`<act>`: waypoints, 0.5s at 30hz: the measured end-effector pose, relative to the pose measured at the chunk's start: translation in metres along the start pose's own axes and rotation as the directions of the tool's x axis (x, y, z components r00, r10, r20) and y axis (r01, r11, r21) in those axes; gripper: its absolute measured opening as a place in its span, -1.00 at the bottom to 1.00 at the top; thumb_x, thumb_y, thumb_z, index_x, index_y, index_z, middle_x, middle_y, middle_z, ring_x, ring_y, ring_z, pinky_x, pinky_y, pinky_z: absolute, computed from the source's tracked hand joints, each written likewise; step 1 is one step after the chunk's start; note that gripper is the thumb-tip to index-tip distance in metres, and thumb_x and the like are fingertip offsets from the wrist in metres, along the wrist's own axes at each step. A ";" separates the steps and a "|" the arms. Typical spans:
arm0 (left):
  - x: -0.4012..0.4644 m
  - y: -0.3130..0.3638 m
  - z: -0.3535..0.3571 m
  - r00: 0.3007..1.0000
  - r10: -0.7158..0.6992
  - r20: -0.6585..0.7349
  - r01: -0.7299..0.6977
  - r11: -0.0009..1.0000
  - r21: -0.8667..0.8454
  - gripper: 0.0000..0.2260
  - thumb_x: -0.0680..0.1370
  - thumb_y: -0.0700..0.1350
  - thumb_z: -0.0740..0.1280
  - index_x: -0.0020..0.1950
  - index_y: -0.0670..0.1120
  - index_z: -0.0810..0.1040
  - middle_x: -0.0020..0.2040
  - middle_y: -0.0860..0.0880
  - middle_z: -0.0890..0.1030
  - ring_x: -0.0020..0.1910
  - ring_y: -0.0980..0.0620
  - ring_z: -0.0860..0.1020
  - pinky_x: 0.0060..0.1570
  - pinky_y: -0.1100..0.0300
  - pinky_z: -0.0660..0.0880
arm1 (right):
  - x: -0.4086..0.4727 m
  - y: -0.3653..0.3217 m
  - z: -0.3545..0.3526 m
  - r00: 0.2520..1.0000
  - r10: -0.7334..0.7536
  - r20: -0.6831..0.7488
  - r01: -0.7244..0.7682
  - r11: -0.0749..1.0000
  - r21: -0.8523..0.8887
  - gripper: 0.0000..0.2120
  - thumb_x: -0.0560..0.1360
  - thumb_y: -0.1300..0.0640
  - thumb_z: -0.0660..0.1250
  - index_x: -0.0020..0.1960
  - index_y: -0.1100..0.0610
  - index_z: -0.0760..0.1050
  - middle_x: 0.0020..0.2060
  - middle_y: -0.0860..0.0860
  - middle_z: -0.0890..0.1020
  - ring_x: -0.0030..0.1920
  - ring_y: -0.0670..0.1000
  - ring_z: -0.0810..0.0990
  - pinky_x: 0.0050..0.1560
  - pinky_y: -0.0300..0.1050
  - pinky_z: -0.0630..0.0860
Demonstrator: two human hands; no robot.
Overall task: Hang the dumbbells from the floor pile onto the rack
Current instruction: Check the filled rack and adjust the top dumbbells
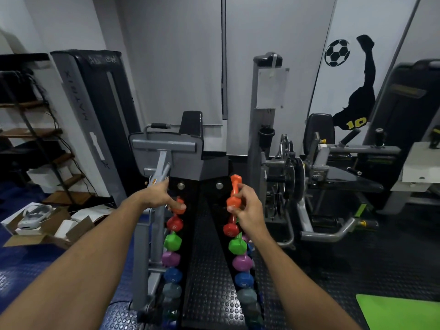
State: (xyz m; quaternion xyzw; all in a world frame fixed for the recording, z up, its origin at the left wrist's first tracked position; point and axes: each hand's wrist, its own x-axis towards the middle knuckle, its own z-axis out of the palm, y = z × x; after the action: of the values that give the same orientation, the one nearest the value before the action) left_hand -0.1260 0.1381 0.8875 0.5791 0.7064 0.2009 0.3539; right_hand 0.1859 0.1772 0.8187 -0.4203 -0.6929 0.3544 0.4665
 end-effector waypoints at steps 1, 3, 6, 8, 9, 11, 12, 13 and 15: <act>0.004 -0.005 0.001 1.000 0.004 0.005 -0.004 1.000 0.002 -0.02 0.07 0.21 0.74 0.41 0.10 0.42 0.33 0.07 0.57 0.37 -0.01 0.49 0.48 -0.14 0.38 | 0.004 -0.001 -0.002 1.000 -0.002 0.031 0.002 1.000 0.006 -0.71 0.35 0.41 0.52 -0.04 0.18 0.52 0.28 -0.16 0.48 0.15 -0.42 0.49 0.06 -0.47 0.44; 0.005 -0.007 0.003 1.000 0.012 -0.001 -0.012 1.000 0.004 -0.03 0.08 0.19 0.75 0.42 0.13 0.42 0.34 0.09 0.55 0.39 -0.03 0.48 0.49 -0.14 0.38 | 0.013 -0.001 -0.003 0.994 -0.002 0.110 -0.001 1.000 0.022 -0.73 0.35 0.47 0.49 -0.05 0.25 0.52 0.37 -0.12 0.46 0.15 -0.43 0.50 0.02 -0.50 0.46; -0.001 -0.002 0.007 1.000 -0.010 0.019 0.010 1.000 -0.015 -0.06 0.16 0.12 0.74 0.45 0.09 0.39 0.39 0.06 0.52 0.42 -0.05 0.43 0.53 -0.17 0.31 | 0.022 0.005 0.004 0.984 0.020 0.177 -0.025 0.999 0.025 -0.71 0.32 0.37 0.55 -0.07 0.13 0.56 0.47 -0.11 0.47 0.38 -0.20 0.48 0.27 -0.31 0.43; -0.006 0.003 0.009 0.999 -0.030 0.028 0.030 1.000 -0.009 -0.17 0.27 -0.04 0.71 0.43 0.05 0.37 0.39 0.06 0.49 0.41 -0.02 0.39 0.56 -0.12 0.24 | 0.025 0.008 0.011 0.980 0.072 0.186 -0.079 0.996 0.032 -0.69 0.33 0.33 0.56 -0.04 0.08 0.57 0.33 -0.02 0.60 0.32 -0.07 0.56 0.31 -0.07 0.51; -0.005 0.003 0.010 0.998 -0.041 0.040 0.041 0.999 -0.009 -0.24 0.31 -0.11 0.69 0.41 0.05 0.38 0.37 0.07 0.49 0.40 -0.01 0.38 0.56 -0.10 0.23 | 0.025 0.008 0.014 0.977 0.097 0.187 -0.106 0.994 0.040 -0.66 0.35 0.34 0.55 0.03 0.06 0.59 0.21 -0.01 0.66 0.23 -0.07 0.62 0.26 -0.05 0.54; -0.002 -0.001 0.011 0.998 -0.048 0.033 0.048 0.999 0.019 -0.36 0.34 -0.19 0.66 0.29 0.10 0.43 0.28 0.10 0.51 0.39 0.00 0.39 0.54 -0.09 0.25 | 0.023 0.006 0.015 0.974 0.115 0.195 -0.130 0.989 0.066 -0.50 0.41 0.35 0.52 0.26 0.00 0.58 0.03 -0.10 0.68 0.09 -0.13 0.66 0.11 -0.21 0.56; -0.005 0.000 0.011 0.998 -0.054 0.034 0.053 0.998 0.031 -0.40 0.34 -0.19 0.66 0.23 0.13 0.44 0.23 0.12 0.52 0.36 0.02 0.41 0.53 -0.09 0.27 | 0.022 0.006 0.015 0.974 0.110 0.199 -0.128 0.989 0.078 -0.43 0.42 0.34 0.52 0.36 -0.03 0.54 0.02 -0.14 0.68 0.07 -0.17 0.66 0.06 -0.28 0.56; -0.004 -0.003 0.012 0.998 -0.049 0.026 0.048 0.998 0.039 -0.40 0.31 -0.16 0.68 0.20 0.14 0.45 0.22 0.12 0.54 0.34 0.02 0.44 0.52 -0.10 0.30 | 0.022 0.007 0.014 0.974 0.106 0.201 -0.123 0.990 0.072 -0.39 0.43 0.32 0.53 0.41 -0.05 0.50 0.04 -0.16 0.68 0.07 -0.20 0.66 0.02 -0.34 0.56; 0.001 -0.011 0.013 0.999 -0.028 0.016 0.027 0.996 0.089 -0.29 0.20 -0.02 0.72 0.26 0.11 0.49 0.25 0.08 0.59 0.32 -0.02 0.52 0.47 -0.15 0.39 | 0.024 0.010 0.014 0.972 0.107 0.208 -0.119 0.992 0.042 -0.37 0.43 0.27 0.55 0.42 -0.05 0.47 0.08 -0.15 0.67 0.06 -0.20 0.65 0.00 -0.36 0.56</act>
State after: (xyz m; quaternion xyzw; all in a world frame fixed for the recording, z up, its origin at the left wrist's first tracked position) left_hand -0.1238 0.1344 0.8707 0.5861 0.7195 0.1596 0.3366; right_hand 0.1706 0.2016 0.8140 -0.4073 -0.7025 0.4406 0.3826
